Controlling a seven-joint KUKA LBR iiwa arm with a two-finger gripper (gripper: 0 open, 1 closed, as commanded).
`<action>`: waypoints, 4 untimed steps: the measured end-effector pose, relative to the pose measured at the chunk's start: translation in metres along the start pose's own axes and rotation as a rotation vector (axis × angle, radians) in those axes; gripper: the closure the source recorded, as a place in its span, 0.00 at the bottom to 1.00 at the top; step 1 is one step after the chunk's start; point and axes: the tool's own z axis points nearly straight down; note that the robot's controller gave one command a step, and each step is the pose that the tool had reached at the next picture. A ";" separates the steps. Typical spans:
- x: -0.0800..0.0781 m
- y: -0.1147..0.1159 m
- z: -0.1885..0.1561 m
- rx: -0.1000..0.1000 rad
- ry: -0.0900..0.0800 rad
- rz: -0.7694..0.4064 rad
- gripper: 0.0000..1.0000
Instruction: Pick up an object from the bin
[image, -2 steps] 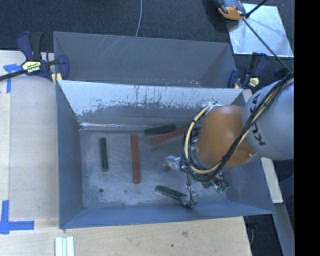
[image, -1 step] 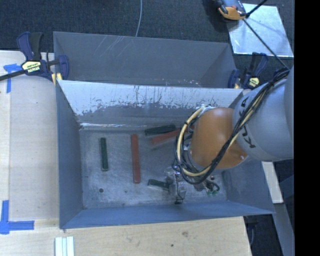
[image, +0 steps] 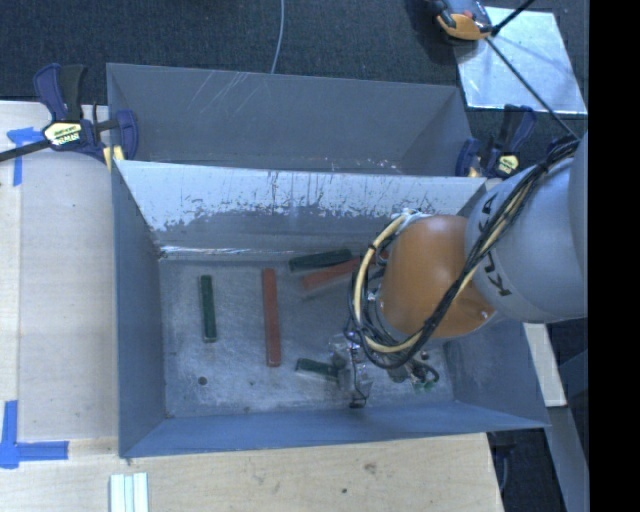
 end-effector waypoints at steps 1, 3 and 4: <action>0.001 0.003 -0.046 -0.003 0.002 -0.009 1.00; -0.044 0.051 -0.070 -0.004 -0.001 0.266 0.00; -0.045 0.048 -0.073 -0.003 -0.005 0.267 0.00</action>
Offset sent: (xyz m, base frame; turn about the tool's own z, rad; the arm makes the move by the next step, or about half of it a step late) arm 0.0163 -0.0071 0.1782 0.0117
